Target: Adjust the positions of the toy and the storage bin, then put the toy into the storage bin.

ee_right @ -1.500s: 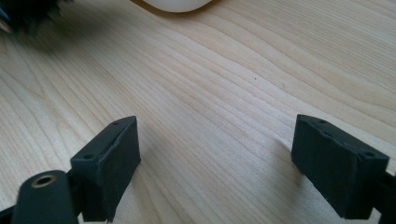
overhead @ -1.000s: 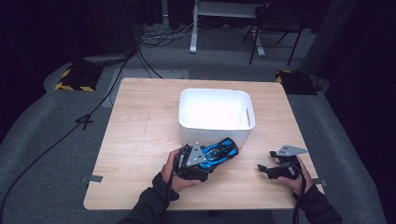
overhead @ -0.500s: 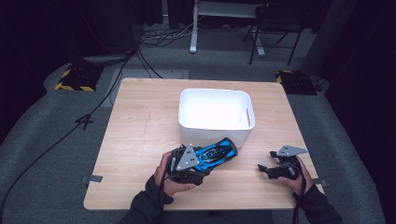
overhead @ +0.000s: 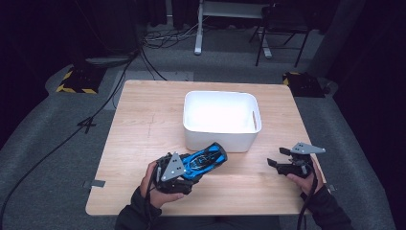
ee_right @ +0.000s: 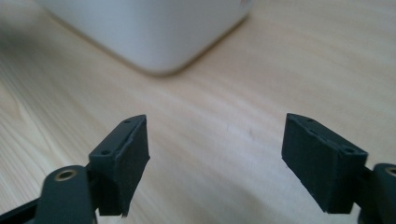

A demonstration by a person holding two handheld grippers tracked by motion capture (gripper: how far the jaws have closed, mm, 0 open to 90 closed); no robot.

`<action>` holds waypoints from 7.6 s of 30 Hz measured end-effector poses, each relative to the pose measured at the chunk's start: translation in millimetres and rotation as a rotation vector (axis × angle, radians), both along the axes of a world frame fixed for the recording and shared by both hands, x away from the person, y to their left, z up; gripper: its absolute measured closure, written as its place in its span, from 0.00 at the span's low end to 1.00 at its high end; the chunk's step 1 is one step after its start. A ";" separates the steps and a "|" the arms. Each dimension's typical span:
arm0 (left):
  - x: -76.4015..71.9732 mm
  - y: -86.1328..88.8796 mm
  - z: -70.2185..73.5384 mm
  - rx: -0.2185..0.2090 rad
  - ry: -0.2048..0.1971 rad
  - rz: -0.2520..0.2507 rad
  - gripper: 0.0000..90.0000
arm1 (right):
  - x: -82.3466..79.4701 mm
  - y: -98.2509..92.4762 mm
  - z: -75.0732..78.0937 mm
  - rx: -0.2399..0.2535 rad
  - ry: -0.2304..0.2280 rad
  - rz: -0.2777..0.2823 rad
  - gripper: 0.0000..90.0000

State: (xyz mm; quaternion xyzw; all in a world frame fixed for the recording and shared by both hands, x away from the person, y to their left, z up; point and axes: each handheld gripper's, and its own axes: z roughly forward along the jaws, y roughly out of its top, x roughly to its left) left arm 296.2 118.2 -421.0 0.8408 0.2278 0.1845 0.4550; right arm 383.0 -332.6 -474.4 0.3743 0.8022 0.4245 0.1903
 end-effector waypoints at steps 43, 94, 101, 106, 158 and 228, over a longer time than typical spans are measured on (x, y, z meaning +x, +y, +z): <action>-8.1 78.5 -19.2 0.044 0.048 0.201 0.27 | 66.2 76.0 94.8 -0.051 -0.089 -0.081 0.55; 35.3 84.6 -0.4 -0.023 0.006 0.249 0.27 | 16.0 -23.5 90.3 0.035 -0.165 -0.059 0.23; 37.1 85.4 2.3 -0.035 0.003 0.248 0.27 | 8.2 -26.7 37.7 -0.044 -0.061 -0.024 0.25; 38.1 84.2 3.9 -0.043 0.000 0.248 0.27 | 8.9 -27.3 -1.4 -0.091 0.031 -0.019 0.25; 80.8 66.0 54.3 -0.160 -0.077 0.206 0.27 | 9.1 -26.7 -28.8 -0.099 0.078 -0.034 0.22; 172.9 -51.0 81.1 0.077 0.039 -0.079 0.27 | 7.6 -26.7 -28.7 -0.101 0.077 -0.013 0.22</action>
